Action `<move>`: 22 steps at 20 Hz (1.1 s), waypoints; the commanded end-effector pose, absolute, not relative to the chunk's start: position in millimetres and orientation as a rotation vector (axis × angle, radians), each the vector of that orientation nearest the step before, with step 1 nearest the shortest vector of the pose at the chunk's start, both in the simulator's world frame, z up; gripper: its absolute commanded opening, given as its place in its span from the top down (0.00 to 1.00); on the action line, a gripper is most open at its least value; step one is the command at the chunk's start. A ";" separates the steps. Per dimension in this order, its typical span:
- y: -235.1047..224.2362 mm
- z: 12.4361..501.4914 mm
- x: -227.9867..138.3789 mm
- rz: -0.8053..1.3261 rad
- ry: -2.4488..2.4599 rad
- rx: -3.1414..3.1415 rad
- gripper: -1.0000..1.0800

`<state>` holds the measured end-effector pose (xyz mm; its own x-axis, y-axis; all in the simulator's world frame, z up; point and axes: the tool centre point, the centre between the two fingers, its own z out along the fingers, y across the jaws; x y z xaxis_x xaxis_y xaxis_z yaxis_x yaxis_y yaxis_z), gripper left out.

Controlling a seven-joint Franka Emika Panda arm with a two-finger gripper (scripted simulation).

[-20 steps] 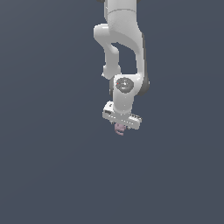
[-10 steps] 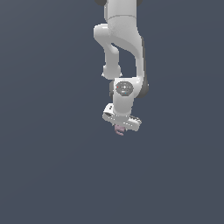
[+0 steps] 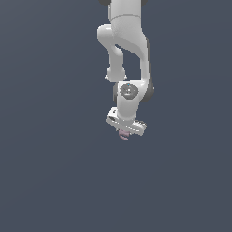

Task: Pick up the object and move it to a goal position.

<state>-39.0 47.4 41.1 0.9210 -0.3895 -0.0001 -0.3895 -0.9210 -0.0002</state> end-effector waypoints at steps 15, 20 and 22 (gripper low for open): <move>33.9 112.2 -59.9 0.000 0.625 -3.078 1.00; 25.4 157.2 -72.9 0.000 0.625 -3.078 1.00; 21.8 176.1 -78.3 0.000 0.625 -3.078 1.00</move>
